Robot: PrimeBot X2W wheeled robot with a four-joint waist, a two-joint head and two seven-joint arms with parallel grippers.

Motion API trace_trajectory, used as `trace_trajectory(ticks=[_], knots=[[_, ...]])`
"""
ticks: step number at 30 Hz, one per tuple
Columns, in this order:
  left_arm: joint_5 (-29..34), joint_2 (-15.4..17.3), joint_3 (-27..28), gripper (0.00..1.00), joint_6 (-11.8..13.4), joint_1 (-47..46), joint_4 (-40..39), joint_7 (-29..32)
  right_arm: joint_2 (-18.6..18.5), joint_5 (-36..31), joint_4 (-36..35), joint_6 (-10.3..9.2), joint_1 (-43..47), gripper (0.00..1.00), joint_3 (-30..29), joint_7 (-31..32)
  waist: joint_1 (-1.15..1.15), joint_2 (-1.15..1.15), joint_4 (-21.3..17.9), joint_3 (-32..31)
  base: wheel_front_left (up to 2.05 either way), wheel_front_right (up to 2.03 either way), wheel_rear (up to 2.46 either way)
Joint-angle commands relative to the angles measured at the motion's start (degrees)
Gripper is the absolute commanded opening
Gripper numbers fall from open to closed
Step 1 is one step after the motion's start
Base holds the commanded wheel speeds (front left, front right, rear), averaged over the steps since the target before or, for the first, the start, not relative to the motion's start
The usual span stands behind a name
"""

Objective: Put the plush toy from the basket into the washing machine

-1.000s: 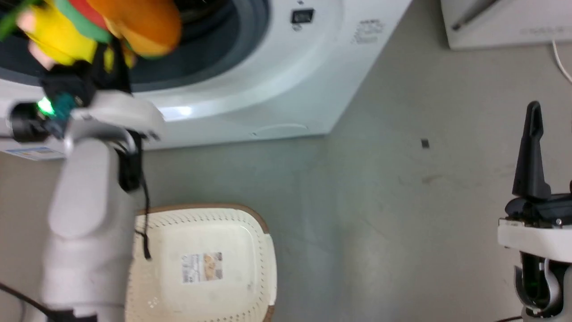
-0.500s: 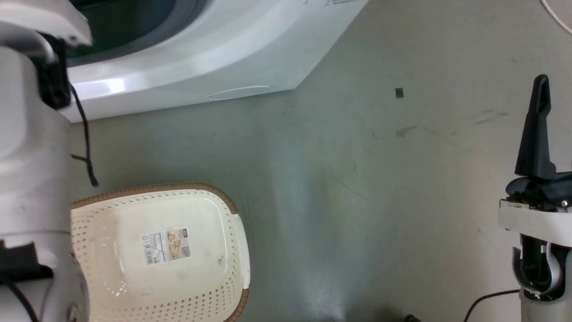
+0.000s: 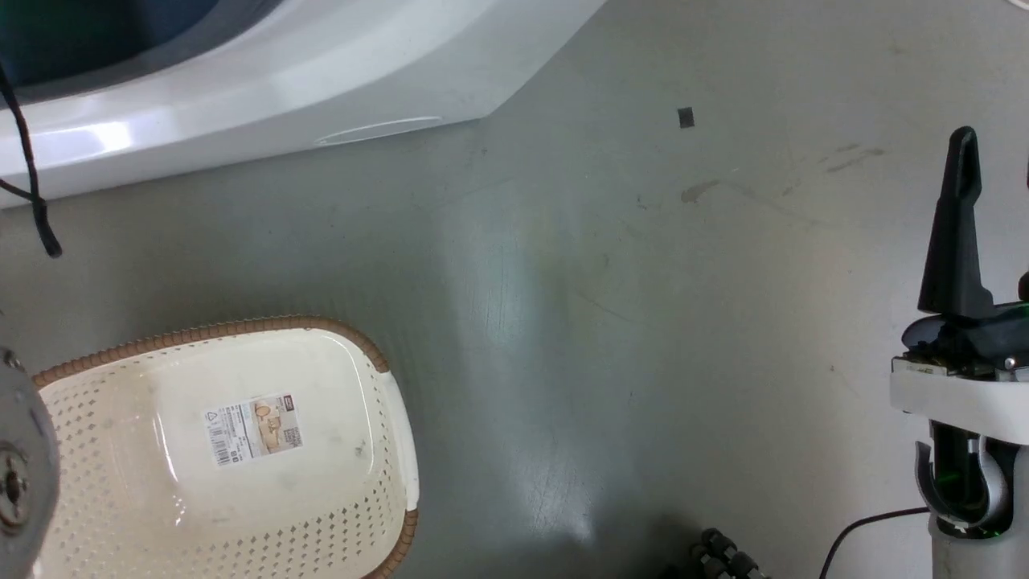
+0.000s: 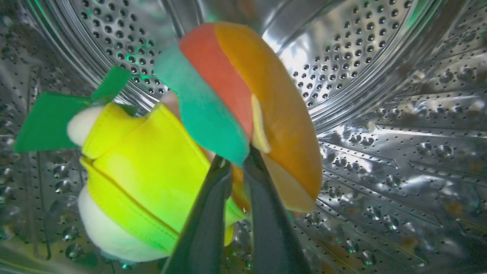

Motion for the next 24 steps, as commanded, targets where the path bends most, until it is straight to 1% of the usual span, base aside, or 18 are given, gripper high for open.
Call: trace_trajectory(ticks=[1, 8, 9, 10, 15, 19, 24], knots=[[0.43, 0.59, -0.48, 0.0, 0.13, -2.08, 1.11, -0.15, -0.03, 0.54, -0.01, -0.04, -1.23, 1.0, 0.1, -0.26, -0.01, 0.0, -0.31, 0.42, 0.0, 0.0, 0.0], [1.45, 2.08, -1.92, 0.0, 1.33, -6.92, 6.75, -0.25, -0.03, 1.15, 0.2, -0.04, -1.6, 1.0, 1.11, -0.26, -0.01, 0.0, -1.36, 1.05, 0.0, 0.0, 0.0], [1.3, 2.35, -1.78, 0.57, 1.64, -7.07, 7.01, -0.29, -0.03, 1.23, 0.24, -0.04, -1.58, 1.0, 1.16, -0.26, -0.01, 0.0, -1.47, 0.98, 0.0, 0.0, 0.0], [1.19, 2.51, -1.77, 1.0, 1.65, -7.03, 7.28, -0.31, -0.03, 1.26, 0.25, -0.04, -1.5, 1.0, 1.16, -0.26, -0.01, 0.0, -1.5, 0.88, 0.0, 0.0, 0.0], [0.64, 2.52, -2.15, 1.0, 0.43, -5.76, 8.26, -0.36, -0.03, 0.79, 0.54, -0.04, -1.06, 1.0, 0.97, -0.26, -0.01, 0.0, -0.99, -0.09, 0.0, 0.0, 0.0], [0.28, 2.2, -2.29, 1.0, 0.1, -4.11, 8.17, -0.37, -0.03, 0.44, 0.74, -0.04, -1.19, 1.0, 0.21, -0.26, -0.01, 0.0, -0.54, -1.24, 0.0, 0.0, 0.0], [-0.15, 0.98, -2.69, 1.0, -0.35, -0.04, 5.45, -0.37, -0.03, -1.03, 0.92, -0.04, -0.49, 1.0, -0.3, -0.26, -0.01, 0.0, 0.57, -4.06, 0.0, 0.0, 0.0]])
